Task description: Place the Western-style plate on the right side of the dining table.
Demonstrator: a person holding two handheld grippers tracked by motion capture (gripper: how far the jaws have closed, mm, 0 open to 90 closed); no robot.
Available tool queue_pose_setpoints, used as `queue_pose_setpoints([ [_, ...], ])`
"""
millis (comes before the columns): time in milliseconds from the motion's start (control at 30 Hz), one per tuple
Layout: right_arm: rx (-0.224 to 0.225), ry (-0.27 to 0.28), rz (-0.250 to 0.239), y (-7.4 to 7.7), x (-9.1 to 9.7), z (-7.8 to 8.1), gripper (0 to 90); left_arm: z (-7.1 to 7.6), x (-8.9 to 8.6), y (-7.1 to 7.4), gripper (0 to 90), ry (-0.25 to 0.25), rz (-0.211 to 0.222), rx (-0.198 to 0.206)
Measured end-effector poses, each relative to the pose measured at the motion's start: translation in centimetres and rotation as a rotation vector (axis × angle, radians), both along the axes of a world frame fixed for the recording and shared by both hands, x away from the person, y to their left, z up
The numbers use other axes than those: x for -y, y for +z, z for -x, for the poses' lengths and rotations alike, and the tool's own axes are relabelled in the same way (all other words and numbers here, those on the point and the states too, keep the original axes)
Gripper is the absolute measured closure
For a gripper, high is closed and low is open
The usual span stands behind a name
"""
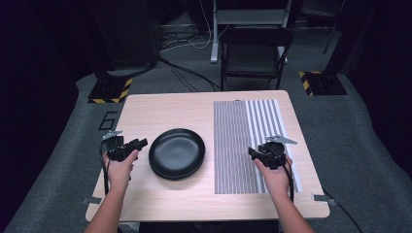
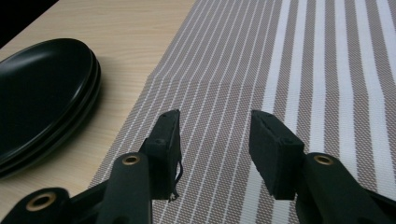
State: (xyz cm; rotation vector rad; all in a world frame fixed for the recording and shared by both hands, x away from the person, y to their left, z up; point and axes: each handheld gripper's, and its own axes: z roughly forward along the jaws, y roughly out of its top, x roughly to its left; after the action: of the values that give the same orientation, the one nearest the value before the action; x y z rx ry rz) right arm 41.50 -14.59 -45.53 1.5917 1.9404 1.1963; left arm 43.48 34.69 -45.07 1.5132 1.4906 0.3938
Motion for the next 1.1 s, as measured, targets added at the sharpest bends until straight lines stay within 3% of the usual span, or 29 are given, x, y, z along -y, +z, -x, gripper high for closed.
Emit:
queue_pose_setpoints([
  [300,-0.001,0.023,-0.031,0.7,-1.8,-0.8,54.0,-0.2,0.6,-0.8,55.9,-0.028,0.018,-0.005],
  [433,0.006,0.035,-0.039,0.9,-2.8,-1.2,54.5,-0.4,0.7,-1.4,56.5,-0.037,0.015,-0.028],
  [700,0.008,0.062,-0.045,0.5,-4.9,-1.9,55.5,-0.3,0.1,-2.4,58.4,-0.041,0.017,-0.041],
  [1100,-0.011,0.096,-0.082,0.0,-7.7,-2.9,56.7,-0.1,-0.3,-2.6,63.1,-0.049,0.033,-0.054],
])
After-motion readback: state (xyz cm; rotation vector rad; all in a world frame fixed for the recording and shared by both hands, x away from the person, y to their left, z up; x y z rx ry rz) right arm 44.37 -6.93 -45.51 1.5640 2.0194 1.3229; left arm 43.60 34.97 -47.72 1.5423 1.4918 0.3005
